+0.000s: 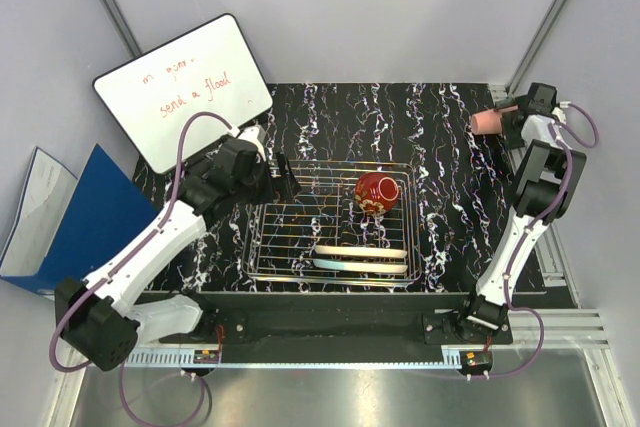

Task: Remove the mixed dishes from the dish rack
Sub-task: Pick up the cup at the center of the board.

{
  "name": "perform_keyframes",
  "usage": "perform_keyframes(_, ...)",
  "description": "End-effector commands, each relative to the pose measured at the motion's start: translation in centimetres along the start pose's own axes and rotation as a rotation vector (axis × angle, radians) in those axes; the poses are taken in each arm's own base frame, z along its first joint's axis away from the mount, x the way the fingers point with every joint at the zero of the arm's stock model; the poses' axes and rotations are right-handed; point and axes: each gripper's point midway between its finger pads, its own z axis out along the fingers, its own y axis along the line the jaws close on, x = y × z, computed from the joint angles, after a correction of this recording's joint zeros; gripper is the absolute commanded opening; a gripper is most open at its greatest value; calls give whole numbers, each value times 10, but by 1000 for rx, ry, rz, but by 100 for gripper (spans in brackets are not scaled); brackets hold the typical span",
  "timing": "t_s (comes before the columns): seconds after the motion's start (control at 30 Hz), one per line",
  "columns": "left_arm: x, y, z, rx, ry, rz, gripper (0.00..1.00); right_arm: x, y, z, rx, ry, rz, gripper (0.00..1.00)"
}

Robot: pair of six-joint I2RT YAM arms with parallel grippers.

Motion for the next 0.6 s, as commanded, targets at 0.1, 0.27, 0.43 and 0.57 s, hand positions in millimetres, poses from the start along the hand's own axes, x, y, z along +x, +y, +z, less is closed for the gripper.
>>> perform_keyframes(0.1,-7,3,10,-22,-10,1,99,5,-5,20,53,55,-22,100)
perform_keyframes(0.27,-1,9,14,-36,8,-13,99,12,-5,28,77,113,-52,100)
perform_keyframes(0.43,-4,7,13,-31,2,-16,99,10,-6,28,97,118,-88,81)
perform_keyframes(0.57,-4,6,13,-25,4,-17,99,7,-6,20,99,102,-110,70)
